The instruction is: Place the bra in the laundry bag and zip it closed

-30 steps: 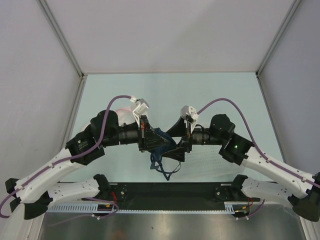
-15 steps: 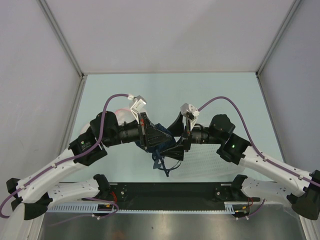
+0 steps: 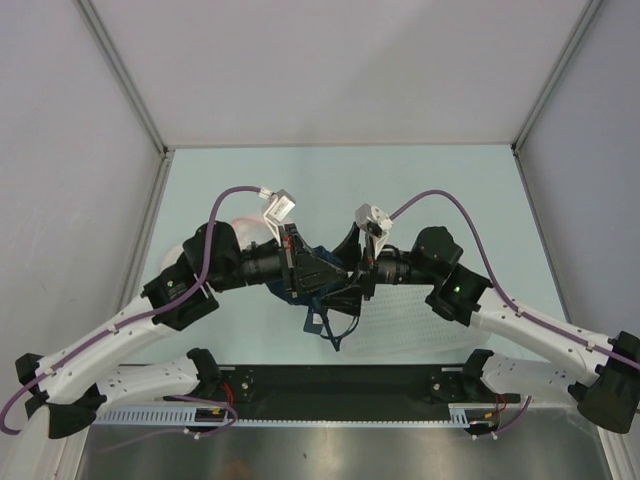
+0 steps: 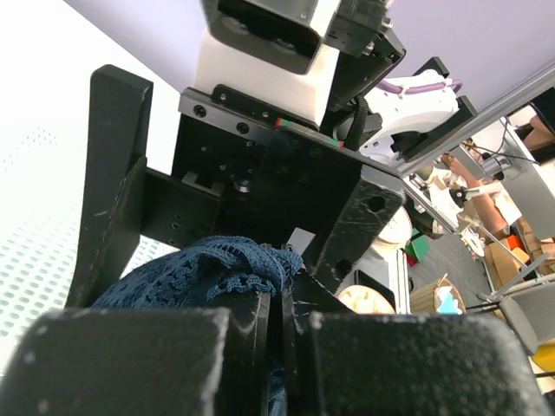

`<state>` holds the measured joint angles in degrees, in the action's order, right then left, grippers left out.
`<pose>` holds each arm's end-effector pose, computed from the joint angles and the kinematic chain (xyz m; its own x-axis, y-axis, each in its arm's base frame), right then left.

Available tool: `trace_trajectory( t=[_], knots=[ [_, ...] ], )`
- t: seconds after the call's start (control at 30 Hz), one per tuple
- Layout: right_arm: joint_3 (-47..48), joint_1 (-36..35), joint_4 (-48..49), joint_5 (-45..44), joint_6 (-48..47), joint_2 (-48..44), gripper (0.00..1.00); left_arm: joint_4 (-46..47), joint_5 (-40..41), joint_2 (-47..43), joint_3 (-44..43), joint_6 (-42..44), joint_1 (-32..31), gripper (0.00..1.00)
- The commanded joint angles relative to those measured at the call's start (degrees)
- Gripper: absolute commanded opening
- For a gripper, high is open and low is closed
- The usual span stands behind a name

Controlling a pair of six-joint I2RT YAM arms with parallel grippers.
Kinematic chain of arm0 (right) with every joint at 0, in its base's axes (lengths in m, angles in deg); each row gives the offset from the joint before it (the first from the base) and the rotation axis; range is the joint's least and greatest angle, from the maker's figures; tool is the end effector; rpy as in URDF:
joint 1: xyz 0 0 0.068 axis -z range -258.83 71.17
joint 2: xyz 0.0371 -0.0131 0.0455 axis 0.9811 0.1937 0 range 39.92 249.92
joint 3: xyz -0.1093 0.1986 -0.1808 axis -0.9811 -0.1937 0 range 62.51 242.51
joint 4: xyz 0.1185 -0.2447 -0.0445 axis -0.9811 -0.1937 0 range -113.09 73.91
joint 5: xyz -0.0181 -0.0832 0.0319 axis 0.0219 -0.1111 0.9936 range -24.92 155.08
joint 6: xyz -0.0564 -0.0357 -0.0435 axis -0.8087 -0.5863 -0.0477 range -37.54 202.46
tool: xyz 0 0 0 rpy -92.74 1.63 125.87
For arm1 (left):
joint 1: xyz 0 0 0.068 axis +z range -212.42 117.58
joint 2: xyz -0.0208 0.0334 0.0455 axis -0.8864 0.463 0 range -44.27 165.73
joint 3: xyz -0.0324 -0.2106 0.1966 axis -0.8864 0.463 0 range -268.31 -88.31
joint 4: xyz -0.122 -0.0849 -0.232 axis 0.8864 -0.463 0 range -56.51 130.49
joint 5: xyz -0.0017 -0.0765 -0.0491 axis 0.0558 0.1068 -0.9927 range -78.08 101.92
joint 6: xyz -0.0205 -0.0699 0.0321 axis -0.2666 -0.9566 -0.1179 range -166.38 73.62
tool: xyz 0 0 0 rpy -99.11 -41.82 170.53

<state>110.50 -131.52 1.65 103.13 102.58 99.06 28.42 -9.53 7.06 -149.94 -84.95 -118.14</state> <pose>0.1296 0.2399 0.3786 -0.2777 0.0826 -0.9571 -0.9605 -0.0405 0.2752 0.1070 -0.2015 0.4346 -0.6215 -0.1185 -0.7744 0.7514 0.1898 -0.6320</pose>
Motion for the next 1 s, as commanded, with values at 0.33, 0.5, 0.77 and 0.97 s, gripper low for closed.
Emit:
trace_trajectory(
  t=[0.33, 0.5, 0.77, 0.97],
  knots=[
    [1.0, -0.4, 1.8, 0.9, 3.4, -1.0, 0.12, -1.2, 3.7, -1.7, 0.0, 2.4, 1.1, 0.24],
    [0.4, -0.2, -0.2, 0.4, 3.6, -0.5, 0.0, -5.4, 8.6, -4.4, -2.4, 7.0, 1.6, 0.64],
    [-0.3, 4.6, -4.3, -2.7, 4.4, 0.5, 0.0, -21.1, 22.9, -8.4, -6.5, 14.7, 3.7, 0.97],
    [2.4, 10.8, -10.9, -7.5, 2.6, 1.3, 0.0, -30.3, 30.2, -14.0, -2.5, 12.2, 14.3, 1.0]
  ],
)
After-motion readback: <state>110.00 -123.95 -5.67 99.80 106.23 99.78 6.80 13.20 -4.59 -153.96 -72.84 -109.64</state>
